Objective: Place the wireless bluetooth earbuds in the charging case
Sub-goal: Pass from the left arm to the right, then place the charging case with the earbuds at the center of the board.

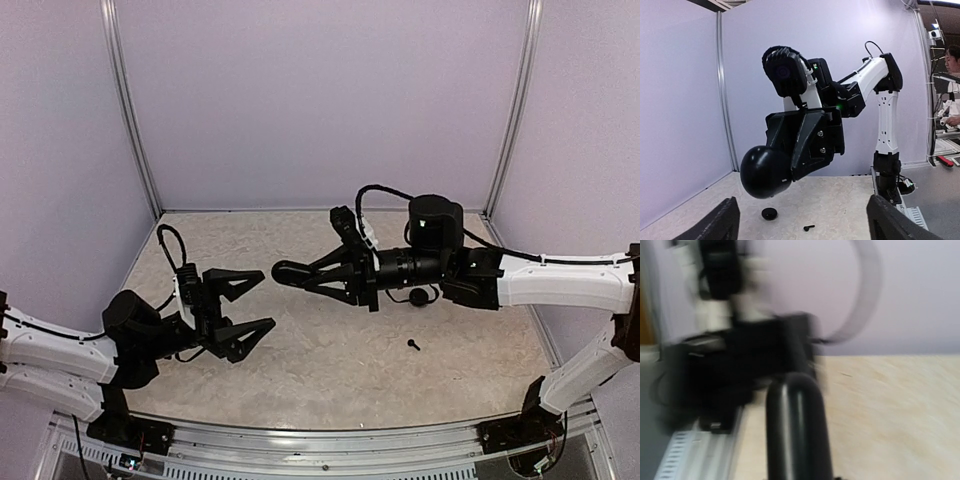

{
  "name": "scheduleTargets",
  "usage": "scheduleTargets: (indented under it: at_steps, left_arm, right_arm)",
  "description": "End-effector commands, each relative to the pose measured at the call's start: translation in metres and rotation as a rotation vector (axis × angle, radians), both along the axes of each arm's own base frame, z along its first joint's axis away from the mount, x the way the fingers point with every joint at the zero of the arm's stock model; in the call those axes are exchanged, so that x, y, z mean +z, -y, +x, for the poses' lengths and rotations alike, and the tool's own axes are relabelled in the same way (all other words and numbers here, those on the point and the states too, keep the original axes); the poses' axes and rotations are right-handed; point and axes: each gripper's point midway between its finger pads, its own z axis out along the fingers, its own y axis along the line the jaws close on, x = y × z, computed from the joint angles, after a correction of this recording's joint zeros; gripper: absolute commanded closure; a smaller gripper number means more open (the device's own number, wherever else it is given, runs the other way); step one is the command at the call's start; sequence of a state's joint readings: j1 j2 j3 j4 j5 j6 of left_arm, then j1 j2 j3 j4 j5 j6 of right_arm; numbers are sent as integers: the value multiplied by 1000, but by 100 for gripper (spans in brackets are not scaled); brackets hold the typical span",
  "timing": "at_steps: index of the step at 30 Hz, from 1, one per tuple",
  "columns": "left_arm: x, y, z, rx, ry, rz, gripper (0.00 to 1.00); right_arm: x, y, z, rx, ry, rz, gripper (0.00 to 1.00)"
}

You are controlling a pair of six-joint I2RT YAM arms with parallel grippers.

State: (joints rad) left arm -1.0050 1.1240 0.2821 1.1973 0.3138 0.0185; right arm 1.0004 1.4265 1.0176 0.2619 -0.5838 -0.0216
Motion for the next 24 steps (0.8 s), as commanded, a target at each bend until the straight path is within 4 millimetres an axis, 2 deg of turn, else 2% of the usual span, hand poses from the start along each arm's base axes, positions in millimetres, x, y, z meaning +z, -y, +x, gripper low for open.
scheduleTargets:
  at_steps: [1,6,9,10,11,17,19,24]
  left_arm:
    - [6,-31,31,213,-21,-51,2]
    - [8,-61,63,410,-164,-126,1]
    - [2,-73,82,501,-267,-151,1]
    - [1,-74,87,524,-289,-147,1]
    - [-2,-75,93,549,-313,-136,1]
    - [-28,-69,124,666,-445,-16,1]
    - [-33,-70,132,697,-493,-10,1]
    - [-41,-73,145,738,-616,-79,1]
  right_arm:
    - [1,16,57,-97,-144,14,88]
    - [-35,24,125,-202,-294,-59,88]
    - [-60,19,158,-236,-372,-89,88]
    - [-77,16,169,-246,-408,-119,88]
    - [-86,13,179,-257,-426,-136,89]
    - [-135,-12,225,-282,-520,-219,89]
    - [-145,-20,240,-284,-544,-227,89]
    - [-187,-26,266,-301,-619,-286,88]
